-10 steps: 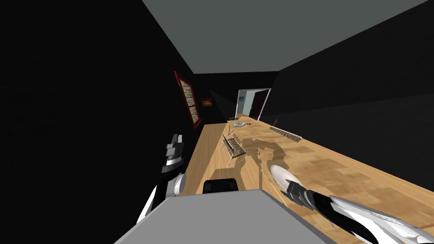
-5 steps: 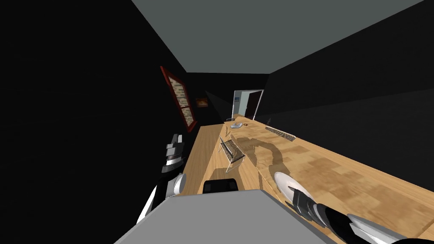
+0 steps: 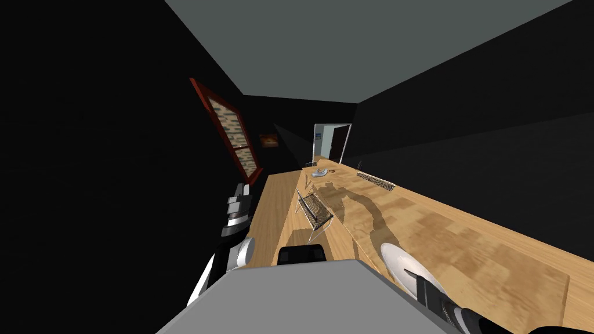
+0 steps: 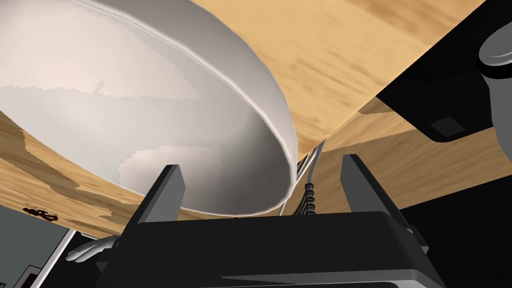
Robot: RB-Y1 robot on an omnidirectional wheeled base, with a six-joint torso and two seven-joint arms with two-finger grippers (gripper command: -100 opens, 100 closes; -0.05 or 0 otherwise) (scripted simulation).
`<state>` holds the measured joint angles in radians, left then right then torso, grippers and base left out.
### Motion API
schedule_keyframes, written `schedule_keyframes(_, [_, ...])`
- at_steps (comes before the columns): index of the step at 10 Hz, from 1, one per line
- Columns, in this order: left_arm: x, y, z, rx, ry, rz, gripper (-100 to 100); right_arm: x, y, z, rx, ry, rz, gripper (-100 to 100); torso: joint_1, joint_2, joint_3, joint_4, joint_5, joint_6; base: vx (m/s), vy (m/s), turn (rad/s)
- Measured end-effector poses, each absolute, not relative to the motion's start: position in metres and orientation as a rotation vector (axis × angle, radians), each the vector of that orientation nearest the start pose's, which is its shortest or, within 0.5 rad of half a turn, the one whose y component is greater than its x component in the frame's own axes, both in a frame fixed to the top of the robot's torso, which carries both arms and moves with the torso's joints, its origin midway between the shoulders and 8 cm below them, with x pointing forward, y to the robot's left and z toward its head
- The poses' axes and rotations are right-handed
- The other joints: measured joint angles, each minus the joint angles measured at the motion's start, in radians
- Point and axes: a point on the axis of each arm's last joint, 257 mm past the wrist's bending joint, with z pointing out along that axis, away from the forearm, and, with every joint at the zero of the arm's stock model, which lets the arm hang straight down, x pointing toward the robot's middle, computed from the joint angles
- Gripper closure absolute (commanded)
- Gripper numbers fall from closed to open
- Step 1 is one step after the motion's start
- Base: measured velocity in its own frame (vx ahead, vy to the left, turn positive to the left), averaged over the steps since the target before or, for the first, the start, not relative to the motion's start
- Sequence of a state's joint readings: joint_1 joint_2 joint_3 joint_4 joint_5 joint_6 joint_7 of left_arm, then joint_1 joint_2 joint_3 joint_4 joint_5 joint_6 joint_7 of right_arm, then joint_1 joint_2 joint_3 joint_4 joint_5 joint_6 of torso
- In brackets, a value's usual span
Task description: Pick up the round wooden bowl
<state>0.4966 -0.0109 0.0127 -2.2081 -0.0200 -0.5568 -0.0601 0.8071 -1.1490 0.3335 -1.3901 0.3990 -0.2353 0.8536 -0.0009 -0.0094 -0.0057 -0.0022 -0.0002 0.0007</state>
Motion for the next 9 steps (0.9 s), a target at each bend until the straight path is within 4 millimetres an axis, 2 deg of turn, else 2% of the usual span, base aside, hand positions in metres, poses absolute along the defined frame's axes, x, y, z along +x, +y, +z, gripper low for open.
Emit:
schedule_keyframes(1, [0.348, 0.283, 0.005, -0.638, 0.637, -1.221, 0, 0.068, -0.535, -0.466, -0.898, 2.554, -0.196, 100, 0.0, 0.004, 0.002, 0.001, 0.0, -0.001, 0.012, 0.002, 0.009])
schedule_keyframes(5, [0.348, 0.283, 0.005, -0.638, 0.637, -1.221, 0, 0.068, -0.535, -0.466, -0.898, 2.554, -0.197, 100, -0.001, 0.009, 0.005, 0.002, 0.0, -0.001, 0.001, 0.001, -0.003])
schedule_keyframes(6, [0.348, 0.283, 0.005, -0.638, 0.637, -1.221, 0, 0.068, -0.535, -0.466, -0.898, 2.554, -0.197, 0, -0.001, 0.01, 0.005, 0.002, 0.0, -0.001, 0.0, 0.0, 0.0])
schedule_keyframes(7, [0.348, 0.283, 0.005, -0.638, 0.637, -1.221, 0, 0.068, -0.535, -0.466, -0.897, 2.554, -0.197, 100, -0.001, 0.01, 0.006, 0.002, 0.0, -0.001, -0.144, 0.005, 0.252])
schedule_keyframes(9, [0.348, 0.283, 0.005, -0.637, 0.636, -1.221, 0, 0.085, -0.537, -0.465, -0.864, 2.559, -0.198, 100, -0.001, 0.021, 0.012, 0.004, 0.0, -0.001, -0.204, -0.015, 0.165])
